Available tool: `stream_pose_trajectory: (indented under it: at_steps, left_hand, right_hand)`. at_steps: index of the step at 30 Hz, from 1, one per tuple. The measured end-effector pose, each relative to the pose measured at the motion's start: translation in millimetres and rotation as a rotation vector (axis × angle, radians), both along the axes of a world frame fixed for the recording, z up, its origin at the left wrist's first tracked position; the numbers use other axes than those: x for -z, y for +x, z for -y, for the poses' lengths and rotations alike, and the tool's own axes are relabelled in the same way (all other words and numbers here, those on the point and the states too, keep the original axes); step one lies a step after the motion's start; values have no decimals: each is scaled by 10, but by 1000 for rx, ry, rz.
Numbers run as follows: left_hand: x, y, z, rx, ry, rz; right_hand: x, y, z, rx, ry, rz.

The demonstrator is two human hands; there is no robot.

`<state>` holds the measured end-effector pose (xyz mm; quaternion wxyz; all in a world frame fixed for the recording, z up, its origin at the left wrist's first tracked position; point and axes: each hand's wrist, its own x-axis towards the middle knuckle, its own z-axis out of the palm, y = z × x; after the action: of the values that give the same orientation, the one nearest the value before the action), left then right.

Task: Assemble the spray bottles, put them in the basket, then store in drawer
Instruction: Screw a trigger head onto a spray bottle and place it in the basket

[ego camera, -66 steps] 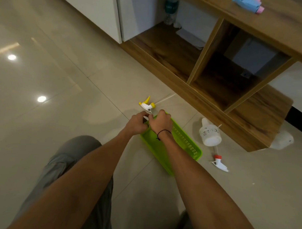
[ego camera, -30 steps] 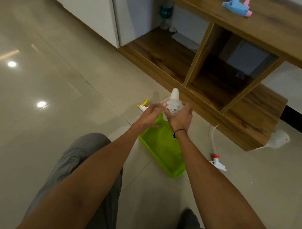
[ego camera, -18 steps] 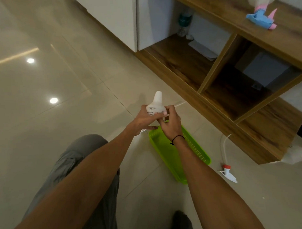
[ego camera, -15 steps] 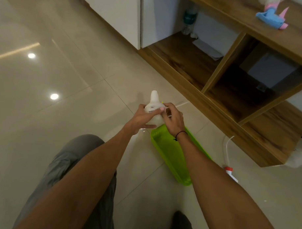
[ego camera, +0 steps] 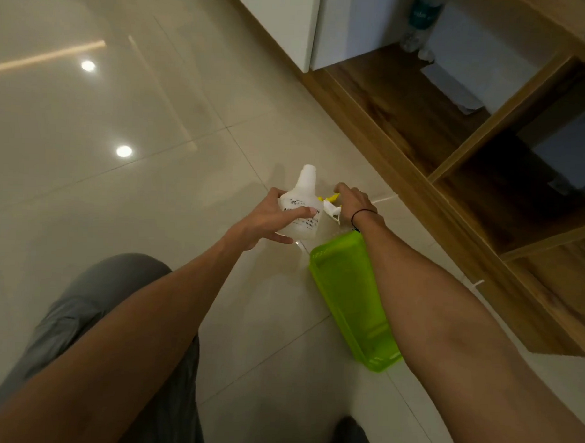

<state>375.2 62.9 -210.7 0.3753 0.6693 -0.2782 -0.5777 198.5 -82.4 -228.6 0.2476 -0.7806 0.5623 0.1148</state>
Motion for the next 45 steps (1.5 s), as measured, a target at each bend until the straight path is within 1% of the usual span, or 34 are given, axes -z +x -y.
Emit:
stream_pose_trajectory:
  at_steps: [2,5,8,10,16,19,22,24,27,30,34,39,42,45]
  left_hand:
    - [21,45,-26,23,7,26]
    - [74,86,-63,62,22,83]
    - [82,111,-65,88,18,124]
    - [44,104,-49,127,-2,135]
    - [-125,-123,41,267,-77,272]
    - [-113,-283,96,319,-127,319]
    - [-63,-420,166,362,-182,333]
    - [-34,-495,177,399,-198,321]
    - [14,-592,184,461,-219,316]
    - [-9,-682,212,481,-260,300]
    - [-39,-853,258,506,-337,315]
    - [-40,-954,300,530,-367,325]
    - [-47,-1021,316,555,-366,333]
    - [-63,-1053,309,578,-374,342]
  right_hand:
    - [123,40,-19,35,-18,-13]
    - [210,73,-45,-14,-82,-61]
    - [146,154,10,-110,-157,-117]
    - [3,242,94,-127,-195,-91]
    - [-895,371,508,-24,-221,158]
    - [-1291,267,533,58,-250,316]
    - [-1531,33,448,114,-305,443]
    - [-1630,-178,363,163,-321,515]
    - [-1748,-483,249,315,-347,633]
    - [-1858,-637,129,404,-328,746]
    - [-2056,-771,14,413,-355,869]
    - [-2270,-999,16,426,-401,982]
    - [-2264,-1094,-13,432,-425,1006]
    - [-2144,-1102,-92,416,-407,1000]
